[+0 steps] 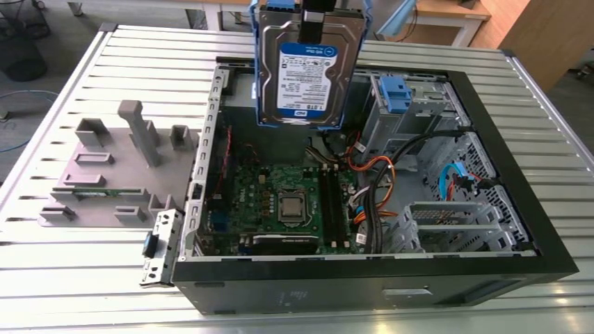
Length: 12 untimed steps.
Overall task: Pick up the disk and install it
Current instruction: 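Pick up the disk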
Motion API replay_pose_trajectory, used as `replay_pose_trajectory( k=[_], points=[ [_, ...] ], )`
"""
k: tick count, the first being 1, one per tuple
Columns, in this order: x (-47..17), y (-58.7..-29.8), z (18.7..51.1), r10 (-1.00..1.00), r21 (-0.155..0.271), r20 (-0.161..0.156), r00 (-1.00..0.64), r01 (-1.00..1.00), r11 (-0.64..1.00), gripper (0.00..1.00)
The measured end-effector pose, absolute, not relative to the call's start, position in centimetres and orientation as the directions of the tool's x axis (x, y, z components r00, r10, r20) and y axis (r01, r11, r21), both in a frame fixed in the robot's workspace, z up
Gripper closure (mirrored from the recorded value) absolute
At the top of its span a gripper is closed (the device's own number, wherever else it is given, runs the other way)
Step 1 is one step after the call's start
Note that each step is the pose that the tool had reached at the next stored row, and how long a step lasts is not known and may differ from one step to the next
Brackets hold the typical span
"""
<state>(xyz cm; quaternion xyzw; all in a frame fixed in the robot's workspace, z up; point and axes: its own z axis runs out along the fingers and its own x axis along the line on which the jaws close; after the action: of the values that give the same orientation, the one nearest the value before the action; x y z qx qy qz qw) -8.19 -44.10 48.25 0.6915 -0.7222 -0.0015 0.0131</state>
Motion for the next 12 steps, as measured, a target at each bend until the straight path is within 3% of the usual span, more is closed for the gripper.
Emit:
replay_pose_trajectory(
  k=[12],
  points=[
    [-7.49, -44.10, 48.25, -0.999, 0.020, 0.017, -0.043, -0.999, 0.044, 0.65]
  ],
)
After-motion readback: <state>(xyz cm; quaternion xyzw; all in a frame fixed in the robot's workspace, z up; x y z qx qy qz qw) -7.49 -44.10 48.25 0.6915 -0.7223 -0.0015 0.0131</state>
